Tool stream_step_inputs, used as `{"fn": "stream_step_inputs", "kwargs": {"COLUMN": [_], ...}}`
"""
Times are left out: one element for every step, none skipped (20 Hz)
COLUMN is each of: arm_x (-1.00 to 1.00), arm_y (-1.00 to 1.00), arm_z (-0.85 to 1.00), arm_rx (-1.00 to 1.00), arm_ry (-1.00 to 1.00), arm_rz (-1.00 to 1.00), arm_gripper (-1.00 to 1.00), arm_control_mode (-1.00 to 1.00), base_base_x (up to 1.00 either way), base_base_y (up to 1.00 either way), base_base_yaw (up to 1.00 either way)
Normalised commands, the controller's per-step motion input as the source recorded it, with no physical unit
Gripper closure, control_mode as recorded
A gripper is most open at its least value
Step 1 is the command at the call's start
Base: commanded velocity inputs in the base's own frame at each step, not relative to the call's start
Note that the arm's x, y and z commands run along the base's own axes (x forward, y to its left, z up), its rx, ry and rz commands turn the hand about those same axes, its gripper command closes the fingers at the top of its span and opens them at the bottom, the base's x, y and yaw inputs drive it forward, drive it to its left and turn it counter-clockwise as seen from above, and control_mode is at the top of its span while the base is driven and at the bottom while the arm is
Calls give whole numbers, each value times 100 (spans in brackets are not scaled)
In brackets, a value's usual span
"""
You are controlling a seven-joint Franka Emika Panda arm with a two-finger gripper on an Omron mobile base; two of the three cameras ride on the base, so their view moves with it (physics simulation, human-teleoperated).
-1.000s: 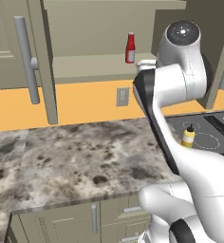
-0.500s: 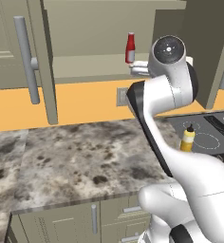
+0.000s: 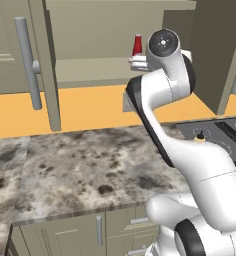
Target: Take 2 condiments from the cabinet and move them on the counter near the stove.Make sure the condiments are lined up with each other, next to each other.
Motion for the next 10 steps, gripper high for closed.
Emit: {"fn": "stream_step_inputs", "kwargs": {"arm_x": [56, 47, 46, 44, 49, 51, 46, 43, 40, 38], "arm_y": [0, 0, 0, 0, 0, 0, 0, 0, 0, 0], "arm_z": [-7, 0, 0, 0, 0, 0, 0, 0, 0, 0], "arm_rx": [-9, -6, -3, -1, -1, -3, -3, -2, -1, 0], "arm_ry": [-5, -1, 0, 0, 0, 0, 0, 0, 0, 0], "arm_rz": [-3, -3, -2, -2, -3, -3, -4, -4, -4, -4], "arm_gripper": [-100, -100, -100, -100, -100, -100, -100, -100, -100, -100], "arm_control_mode": [-100, -100, -100, -100, -100, -100, -100, -100, -100, -100], "base_base_x": [0, 0, 0, 0, 0, 0, 0, 0, 0, 0], "base_base_y": [0, 0, 0, 0, 0, 0, 0, 0, 0, 0], "base_base_yaw": [0, 0, 0, 0, 0, 0, 0, 0, 0, 0]}}
